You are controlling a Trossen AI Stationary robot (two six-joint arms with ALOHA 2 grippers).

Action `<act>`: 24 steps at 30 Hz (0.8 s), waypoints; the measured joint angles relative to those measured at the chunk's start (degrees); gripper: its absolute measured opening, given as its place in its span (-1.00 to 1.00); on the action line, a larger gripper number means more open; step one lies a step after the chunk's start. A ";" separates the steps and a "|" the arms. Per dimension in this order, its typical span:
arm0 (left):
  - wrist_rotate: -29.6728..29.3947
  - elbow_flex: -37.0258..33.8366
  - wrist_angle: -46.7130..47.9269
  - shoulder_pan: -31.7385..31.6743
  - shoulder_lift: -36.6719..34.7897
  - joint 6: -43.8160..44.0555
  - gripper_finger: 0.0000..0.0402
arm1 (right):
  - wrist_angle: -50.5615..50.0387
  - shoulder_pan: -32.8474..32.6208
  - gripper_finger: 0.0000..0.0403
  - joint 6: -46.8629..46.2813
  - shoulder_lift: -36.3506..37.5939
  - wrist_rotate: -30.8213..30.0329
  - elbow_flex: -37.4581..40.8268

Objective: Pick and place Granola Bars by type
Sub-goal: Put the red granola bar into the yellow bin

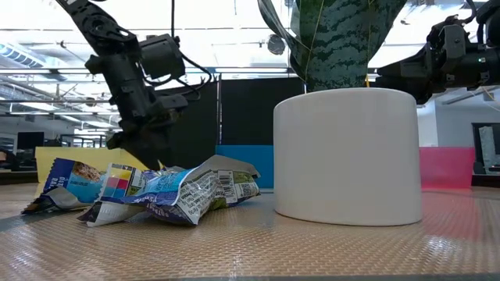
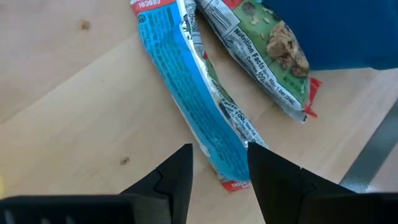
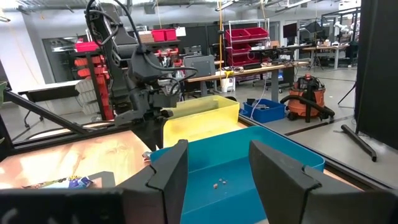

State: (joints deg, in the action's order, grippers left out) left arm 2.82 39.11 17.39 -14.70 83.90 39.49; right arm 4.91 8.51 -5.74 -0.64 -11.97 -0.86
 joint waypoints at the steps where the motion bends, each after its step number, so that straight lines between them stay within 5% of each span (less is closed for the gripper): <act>1: -0.13 0.00 -0.22 0.17 0.00 0.10 -0.22 | 0.00 0.00 -0.21 0.00 0.00 0.00 0.00; 9: 3.15 -0.20 -5.51 1.72 0.18 -0.54 -0.22 | 0.02 0.00 -0.21 0.00 0.00 0.00 0.00; 24: -4.64 -0.22 -2.26 1.87 0.16 4.36 -0.22 | 0.03 0.00 -0.21 0.00 -0.02 0.02 0.00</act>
State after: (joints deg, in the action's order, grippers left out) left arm -1.83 38.89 15.14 -12.83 84.05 43.86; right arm 4.94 8.51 -5.74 -0.67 -11.95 -0.86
